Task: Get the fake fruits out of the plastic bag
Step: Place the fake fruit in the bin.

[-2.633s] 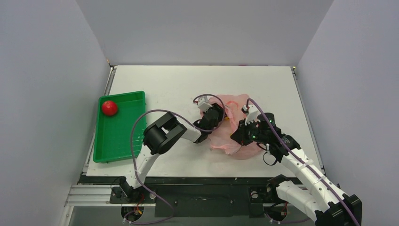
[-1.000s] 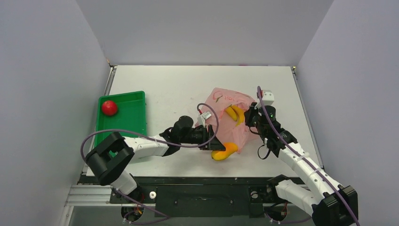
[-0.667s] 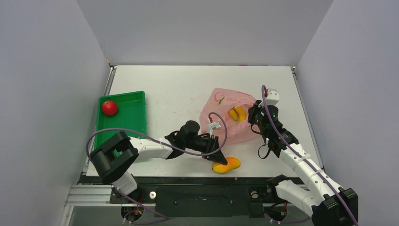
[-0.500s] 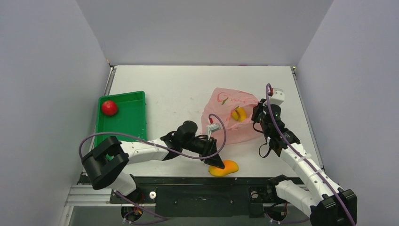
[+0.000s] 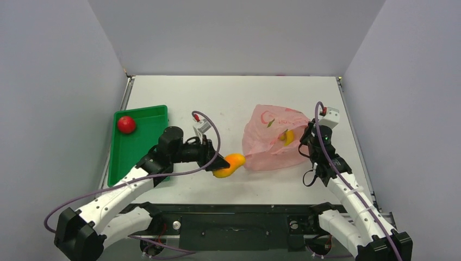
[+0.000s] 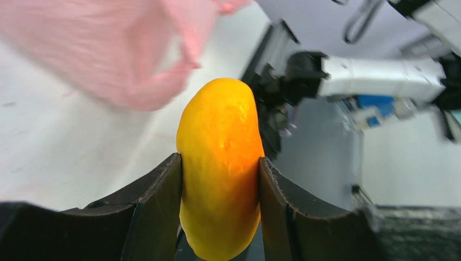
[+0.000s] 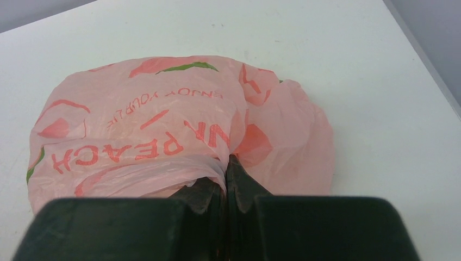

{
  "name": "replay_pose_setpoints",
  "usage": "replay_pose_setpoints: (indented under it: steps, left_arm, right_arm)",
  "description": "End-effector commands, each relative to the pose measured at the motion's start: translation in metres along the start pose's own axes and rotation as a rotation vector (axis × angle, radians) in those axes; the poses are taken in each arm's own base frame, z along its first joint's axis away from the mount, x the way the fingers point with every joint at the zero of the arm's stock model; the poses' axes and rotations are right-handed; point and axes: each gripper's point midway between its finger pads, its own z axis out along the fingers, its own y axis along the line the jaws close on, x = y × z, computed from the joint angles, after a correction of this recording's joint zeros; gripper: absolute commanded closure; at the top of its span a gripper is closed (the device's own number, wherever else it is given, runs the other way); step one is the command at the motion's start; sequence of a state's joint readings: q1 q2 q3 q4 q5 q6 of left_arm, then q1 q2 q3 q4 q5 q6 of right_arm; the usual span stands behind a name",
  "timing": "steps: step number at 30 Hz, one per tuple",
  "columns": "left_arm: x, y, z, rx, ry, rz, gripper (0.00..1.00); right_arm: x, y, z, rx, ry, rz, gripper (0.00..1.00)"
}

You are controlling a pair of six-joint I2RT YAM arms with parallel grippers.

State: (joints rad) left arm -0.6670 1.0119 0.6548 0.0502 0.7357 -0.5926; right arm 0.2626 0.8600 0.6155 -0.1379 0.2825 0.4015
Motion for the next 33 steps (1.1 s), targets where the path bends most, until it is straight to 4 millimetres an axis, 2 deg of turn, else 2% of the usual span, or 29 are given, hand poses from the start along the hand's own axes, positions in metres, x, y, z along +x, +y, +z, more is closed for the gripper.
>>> replay_pose_setpoints:
  steps: [1, 2, 3, 7, 9, 10, 11, 12, 14, 15, 16, 17, 18, 19, 20, 21, 22, 23, 25, 26, 27, 28, 29, 31, 32, 33]
  left_arm:
    - [-0.041, 0.047, -0.051, -0.387, -0.137, 0.029, 1.00]
    - [-0.051, 0.070, -0.073, -0.575, -0.187, 0.016, 1.00]
    - [-0.059, 0.087, -0.091, -0.683, -0.228, 0.002, 1.00]
    - [-0.077, 0.152, -0.181, -1.214, -0.355, -0.003, 1.00]
    - [-0.077, 0.173, -0.213, -1.394, -0.383, 0.012, 1.00]
    - [-0.084, 0.181, -0.224, -1.450, -0.421, 0.023, 1.00]
    - [-0.080, 0.191, -0.241, -1.548, -0.424, 0.039, 1.00]
    - [-0.086, 0.198, -0.251, -1.597, -0.459, 0.043, 1.00]
    - [-0.087, 0.216, -0.274, -1.676, -0.491, 0.011, 1.00]
    - [-0.091, 0.221, -0.269, -1.619, -0.510, -0.029, 1.00]
    - [-0.089, 0.232, -0.280, -1.631, -0.515, -0.088, 1.00]
    - [-0.099, 0.233, -0.276, -1.586, -0.534, -0.111, 1.00]
    - [-0.099, 0.243, -0.278, -1.590, -0.517, -0.134, 1.00]
    - [-0.110, 0.245, -0.277, -1.570, -0.519, -0.127, 1.00]
    - [-0.107, 0.258, -0.275, -1.581, -0.476, -0.148, 1.00]
    - [-0.118, 0.259, -0.276, -1.579, -0.462, -0.133, 1.00]
    - [-0.113, 0.273, -0.274, -1.593, -0.410, -0.153, 1.00]
    - [-0.122, 0.275, -0.273, -1.581, -0.395, -0.138, 1.00]
    - [-0.118, 0.299, -0.264, -1.550, -0.329, -0.145, 1.00]
    - [-0.116, 0.307, -0.272, -1.544, -0.327, -0.160, 1.00]
    - [-0.111, 0.322, -0.270, -1.512, -0.294, -0.174, 1.00]
    - [-0.114, 0.326, -0.263, -1.455, -0.281, -0.182, 1.00]
    - [-0.100, 0.339, -0.265, -1.442, -0.233, -0.229, 1.00]
    - [-0.096, 0.351, -0.261, -1.376, -0.218, -0.263, 1.00]
    - [-0.100, 0.351, -0.254, -1.318, -0.233, -0.276, 0.98]
    - [-0.101, 0.352, -0.255, -1.298, -0.249, -0.287, 0.93]
  right_arm:
    - [-0.007, -0.013, -0.002, 0.054, -0.027, -0.011, 1.00]
    - [-0.007, -0.012, -0.002, 0.047, -0.027, -0.011, 1.00]
    - [-0.008, -0.011, -0.002, 0.042, -0.028, -0.013, 1.00]
    - [-0.010, -0.006, -0.002, 0.012, -0.033, -0.012, 1.00]
    - [-0.011, -0.004, -0.003, 0.000, -0.033, -0.013, 1.00]
    - [-0.012, -0.003, -0.004, -0.006, -0.037, -0.014, 1.00]
    - [-0.012, -0.003, -0.004, -0.007, -0.037, -0.014, 1.00]
    - [-0.013, -0.003, -0.005, -0.009, -0.041, -0.016, 1.00]
    - [-0.014, -0.003, -0.006, -0.013, -0.044, -0.014, 1.00]
    - [-0.014, -0.003, -0.006, -0.015, -0.047, -0.014, 1.00]
    - [-0.014, -0.002, -0.006, -0.021, -0.047, -0.015, 1.00]
    - [-0.014, -0.001, -0.006, -0.023, -0.045, -0.015, 1.00]
    - [-0.015, -0.001, -0.006, -0.029, -0.046, -0.015, 1.00]
    - [-0.015, 0.000, -0.006, -0.031, -0.047, -0.016, 1.00]
    - [-0.015, 0.001, -0.007, -0.037, -0.049, -0.014, 1.00]
    - [-0.016, 0.001, -0.007, -0.042, -0.052, -0.013, 1.00]
    - [-0.015, 0.001, -0.007, -0.042, -0.051, -0.013, 1.00]
    - [-0.015, 0.002, -0.006, -0.047, -0.052, -0.012, 1.00]
    - [-0.014, 0.002, -0.006, -0.052, -0.052, -0.012, 1.00]
    - [-0.013, 0.002, -0.006, -0.053, -0.051, -0.012, 1.00]
    - [-0.013, 0.002, -0.006, -0.056, -0.053, -0.011, 1.00]
    - [-0.012, 0.002, -0.005, -0.057, -0.051, -0.011, 1.00]
    - [-0.012, 0.003, -0.005, -0.062, -0.052, -0.011, 1.00]
    - [-0.011, 0.005, -0.004, -0.072, -0.046, -0.013, 1.00]
    - [-0.011, 0.006, -0.004, -0.076, -0.046, -0.013, 1.00]
    - [-0.011, 0.008, -0.004, -0.085, -0.044, -0.014, 1.00]
